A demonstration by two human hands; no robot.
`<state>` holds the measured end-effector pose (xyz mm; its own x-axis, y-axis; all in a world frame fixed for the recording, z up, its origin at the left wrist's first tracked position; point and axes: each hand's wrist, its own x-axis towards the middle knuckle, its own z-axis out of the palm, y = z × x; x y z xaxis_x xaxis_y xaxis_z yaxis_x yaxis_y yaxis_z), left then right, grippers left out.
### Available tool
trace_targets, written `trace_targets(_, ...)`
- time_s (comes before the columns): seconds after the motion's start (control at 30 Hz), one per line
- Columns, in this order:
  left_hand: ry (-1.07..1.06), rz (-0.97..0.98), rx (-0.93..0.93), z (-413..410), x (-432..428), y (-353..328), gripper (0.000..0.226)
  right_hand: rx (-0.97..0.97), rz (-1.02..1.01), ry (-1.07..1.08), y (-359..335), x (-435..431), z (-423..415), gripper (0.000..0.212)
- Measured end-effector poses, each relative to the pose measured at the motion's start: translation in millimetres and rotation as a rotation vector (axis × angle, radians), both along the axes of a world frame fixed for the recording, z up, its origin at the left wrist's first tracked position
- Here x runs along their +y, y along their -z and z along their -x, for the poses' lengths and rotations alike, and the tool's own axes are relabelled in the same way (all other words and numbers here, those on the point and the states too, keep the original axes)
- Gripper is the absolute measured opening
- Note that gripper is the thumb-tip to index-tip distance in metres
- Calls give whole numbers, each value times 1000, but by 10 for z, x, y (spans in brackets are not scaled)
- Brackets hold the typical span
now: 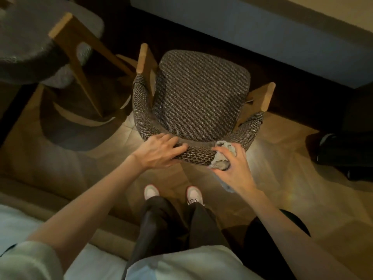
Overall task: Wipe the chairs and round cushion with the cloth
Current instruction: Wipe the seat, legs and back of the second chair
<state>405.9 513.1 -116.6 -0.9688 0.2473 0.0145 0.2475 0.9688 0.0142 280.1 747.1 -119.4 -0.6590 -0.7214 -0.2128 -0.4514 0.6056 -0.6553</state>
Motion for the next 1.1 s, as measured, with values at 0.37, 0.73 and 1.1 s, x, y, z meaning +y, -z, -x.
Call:
trace_targets(0.37,-140,29,-89,-815,-906,-102,43,-50,13,-75,56,-976,-755,50)
trace_targets(0.73,-556,1,-155,-1119,-1974,-182,49,-87,86,-86,95,-2461,-924,47)
trace_targets(1.1,-892,-464,-100,-1034,-1574,-421,57,-244,101,-163,-241,-2473,-761,46)
